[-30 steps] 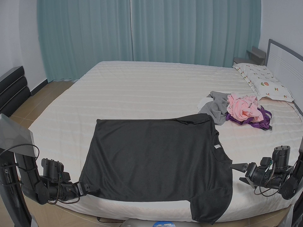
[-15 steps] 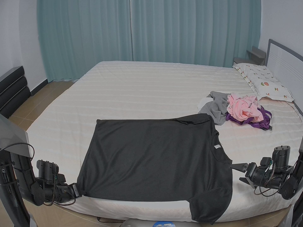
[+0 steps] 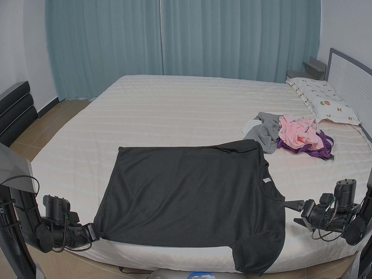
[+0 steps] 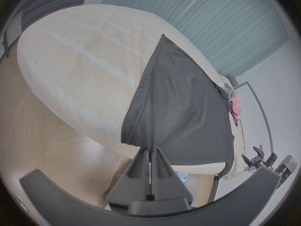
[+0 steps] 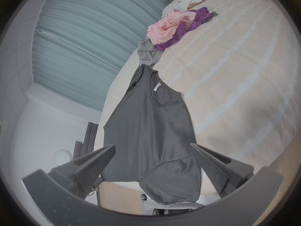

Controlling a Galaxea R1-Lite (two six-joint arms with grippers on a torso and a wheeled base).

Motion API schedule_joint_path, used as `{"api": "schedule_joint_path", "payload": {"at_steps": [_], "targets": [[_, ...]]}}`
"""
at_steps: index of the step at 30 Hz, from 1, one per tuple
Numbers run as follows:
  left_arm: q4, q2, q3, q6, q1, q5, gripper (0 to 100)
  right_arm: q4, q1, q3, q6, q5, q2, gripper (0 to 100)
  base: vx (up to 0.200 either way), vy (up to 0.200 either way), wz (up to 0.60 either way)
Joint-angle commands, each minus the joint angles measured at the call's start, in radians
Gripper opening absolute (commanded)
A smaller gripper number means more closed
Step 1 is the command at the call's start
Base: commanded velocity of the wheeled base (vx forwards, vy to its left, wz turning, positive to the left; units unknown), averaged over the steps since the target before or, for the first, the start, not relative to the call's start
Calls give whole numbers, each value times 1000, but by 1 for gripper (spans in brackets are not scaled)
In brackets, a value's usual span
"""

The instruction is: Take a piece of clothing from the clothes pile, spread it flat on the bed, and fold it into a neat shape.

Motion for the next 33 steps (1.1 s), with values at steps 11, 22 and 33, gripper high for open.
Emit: {"api": "schedule_joint_path", "payload": {"at_steps": [11, 22, 33], "targets": [[-2, 48, -56, 6, -6, 0, 100, 1, 3, 18, 1, 1, 2, 100, 0, 0, 0], [-11, 60, -67, 1, 2, 0, 100, 1, 3, 18, 1, 1, 1, 100, 0, 0, 0], [-16, 40, -61, -69, 12, -11, 0, -1, 3, 18, 1, 1, 1, 100, 0, 0, 0]]}}
